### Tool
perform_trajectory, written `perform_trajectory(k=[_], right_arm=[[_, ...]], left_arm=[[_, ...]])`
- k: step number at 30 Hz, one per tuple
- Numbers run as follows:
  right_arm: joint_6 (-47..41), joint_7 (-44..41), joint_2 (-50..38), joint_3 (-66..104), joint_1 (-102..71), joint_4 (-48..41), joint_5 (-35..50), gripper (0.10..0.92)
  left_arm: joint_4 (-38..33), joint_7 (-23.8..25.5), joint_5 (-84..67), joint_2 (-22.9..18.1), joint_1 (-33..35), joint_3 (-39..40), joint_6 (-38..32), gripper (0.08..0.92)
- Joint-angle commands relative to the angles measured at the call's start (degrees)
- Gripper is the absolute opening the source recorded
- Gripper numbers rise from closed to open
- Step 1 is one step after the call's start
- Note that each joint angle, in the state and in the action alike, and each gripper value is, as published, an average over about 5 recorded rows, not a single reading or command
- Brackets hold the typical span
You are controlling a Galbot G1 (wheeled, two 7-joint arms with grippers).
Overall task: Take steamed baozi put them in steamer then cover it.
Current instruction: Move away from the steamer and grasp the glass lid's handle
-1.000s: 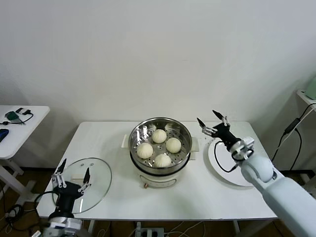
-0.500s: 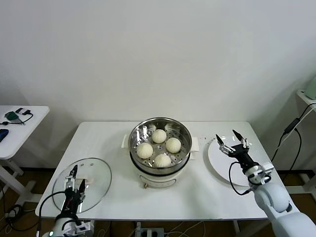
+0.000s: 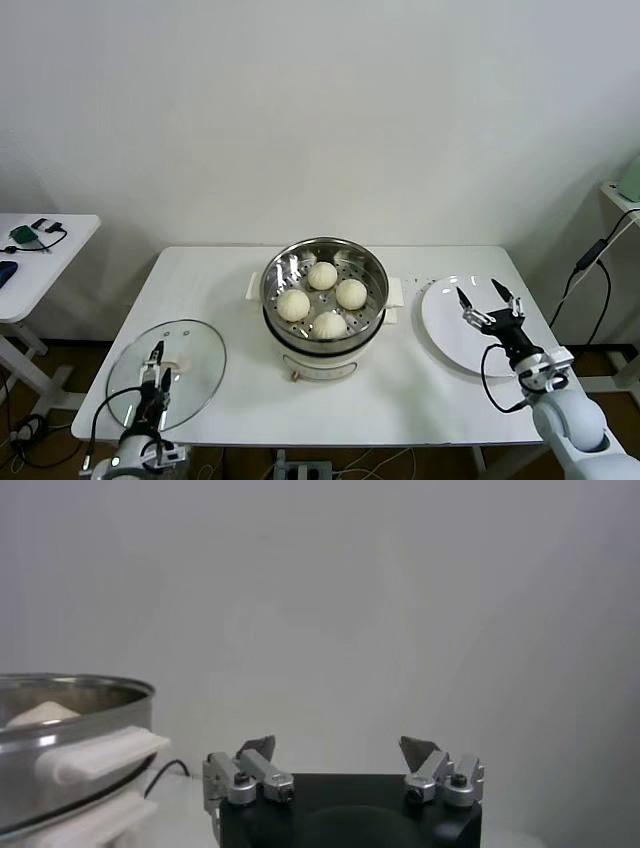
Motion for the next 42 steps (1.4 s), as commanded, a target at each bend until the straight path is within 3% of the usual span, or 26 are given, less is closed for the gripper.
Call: perform_trajectory(k=[1,20,33,42], right_arm=[[0.3,-0.7,0.9,2.0,-1.7,-0.3,-1.2,0.823],[1.5,-2.0,2.2,2.1,-1.8,-1.7,-4.1,0.823],[2.1,-2.7,3.3,2.2,-2.1,-2.4,-5.3,0.823],[2.4,-2.9,3.3,2.2,-1.8,-2.8,-5.6,0.823]], left_arm=[[10.9,-3.7,1.5,1.4,-7.4,-1.6,-2.2,0.823],[15.1,-7.5,-1.4,1.9,-11.5,-2.5,-4.6,0.798],[15.5,-7.3,-1.8,2.2,-11.0,-2.5,-5.8,0.438],[6.9,-5.7,-7.5,3.2,-7.5,-1.0,-3.7,0.184]])
